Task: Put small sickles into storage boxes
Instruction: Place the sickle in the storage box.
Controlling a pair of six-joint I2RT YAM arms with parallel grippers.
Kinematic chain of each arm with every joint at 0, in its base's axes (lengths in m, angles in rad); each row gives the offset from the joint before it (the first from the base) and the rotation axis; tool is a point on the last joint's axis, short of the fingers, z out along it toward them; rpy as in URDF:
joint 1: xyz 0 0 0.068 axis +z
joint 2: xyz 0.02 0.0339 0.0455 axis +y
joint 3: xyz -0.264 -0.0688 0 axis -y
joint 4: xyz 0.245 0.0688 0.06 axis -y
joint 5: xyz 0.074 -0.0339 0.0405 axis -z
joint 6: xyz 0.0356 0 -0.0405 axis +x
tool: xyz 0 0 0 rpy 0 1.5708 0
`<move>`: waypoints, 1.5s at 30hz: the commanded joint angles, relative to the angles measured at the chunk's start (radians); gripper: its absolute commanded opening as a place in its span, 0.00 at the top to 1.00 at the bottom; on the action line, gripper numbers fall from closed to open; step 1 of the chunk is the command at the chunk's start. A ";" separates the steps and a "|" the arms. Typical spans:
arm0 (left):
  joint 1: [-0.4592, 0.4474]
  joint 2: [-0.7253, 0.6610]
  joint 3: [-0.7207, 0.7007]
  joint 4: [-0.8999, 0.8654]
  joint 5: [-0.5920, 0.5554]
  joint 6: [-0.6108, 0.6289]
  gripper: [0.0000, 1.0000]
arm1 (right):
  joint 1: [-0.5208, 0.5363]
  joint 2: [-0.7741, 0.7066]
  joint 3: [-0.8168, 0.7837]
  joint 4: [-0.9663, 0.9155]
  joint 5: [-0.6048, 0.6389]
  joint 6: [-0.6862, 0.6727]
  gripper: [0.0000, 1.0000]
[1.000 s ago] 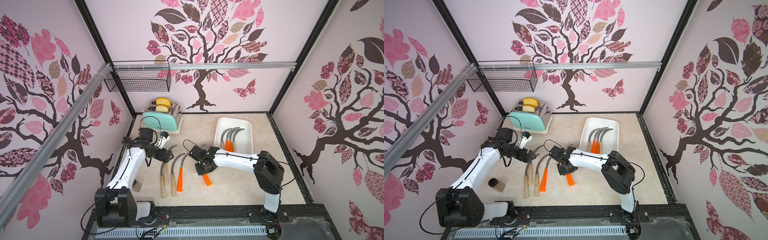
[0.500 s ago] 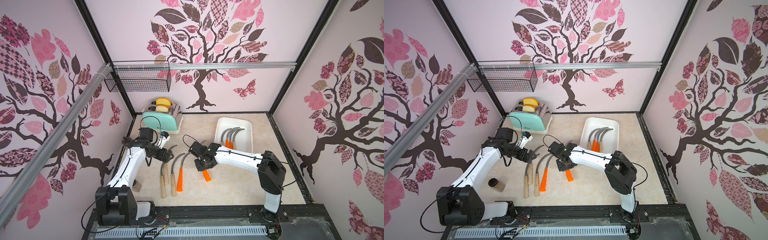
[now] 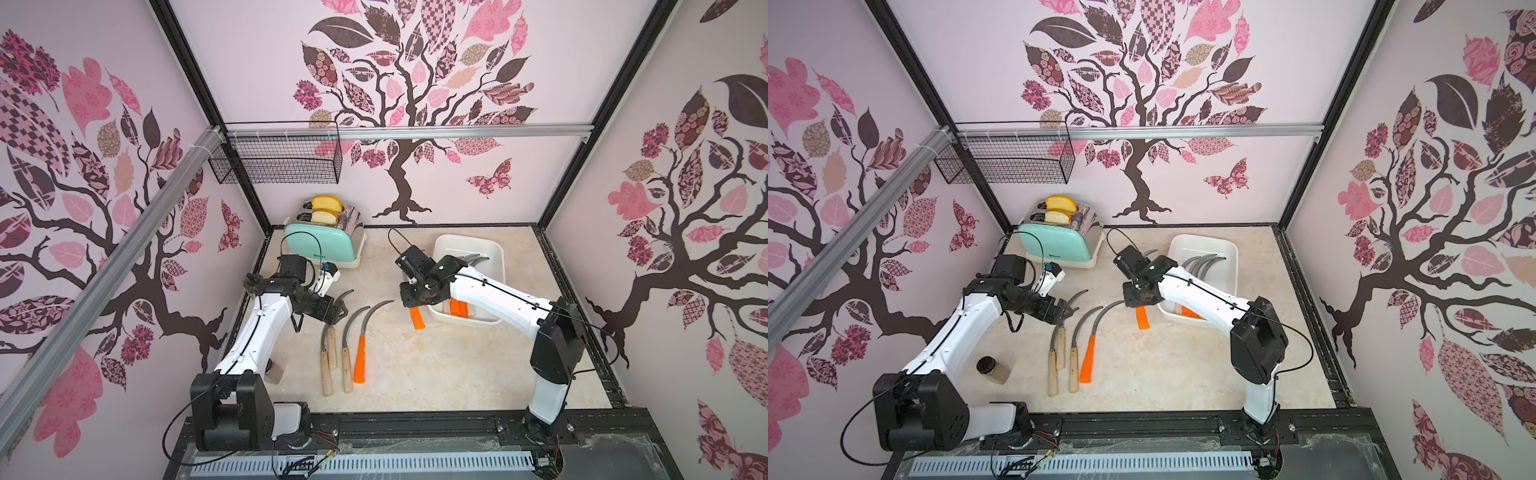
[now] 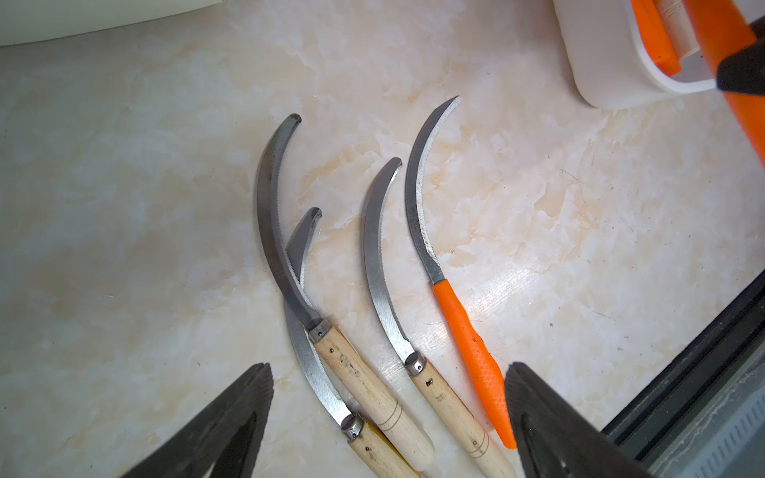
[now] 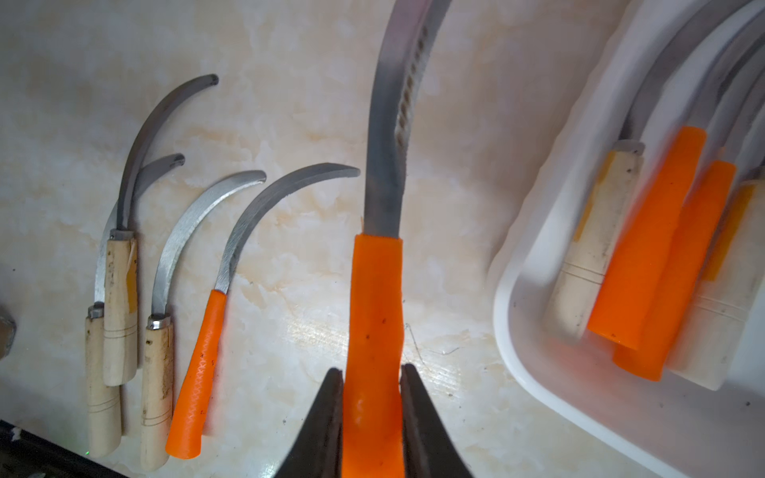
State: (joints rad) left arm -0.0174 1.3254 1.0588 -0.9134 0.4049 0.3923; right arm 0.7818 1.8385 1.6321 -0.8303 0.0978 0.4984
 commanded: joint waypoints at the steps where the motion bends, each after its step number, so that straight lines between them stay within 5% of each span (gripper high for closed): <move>1: 0.004 -0.001 0.031 0.001 0.012 0.002 0.08 | -0.046 -0.039 0.029 -0.033 0.009 -0.030 1.00; 18: 0.005 0.004 0.051 -0.012 0.027 0.005 0.08 | -0.357 -0.105 -0.078 0.033 -0.053 -0.070 1.00; 45: 0.005 0.031 0.091 -0.061 0.025 0.028 0.09 | -0.459 0.087 -0.133 0.187 -0.110 -0.064 1.00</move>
State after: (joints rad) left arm -0.0174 1.3548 1.1271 -0.9588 0.4278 0.3988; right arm 0.3222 1.9263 1.5089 -0.6582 -0.0021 0.4297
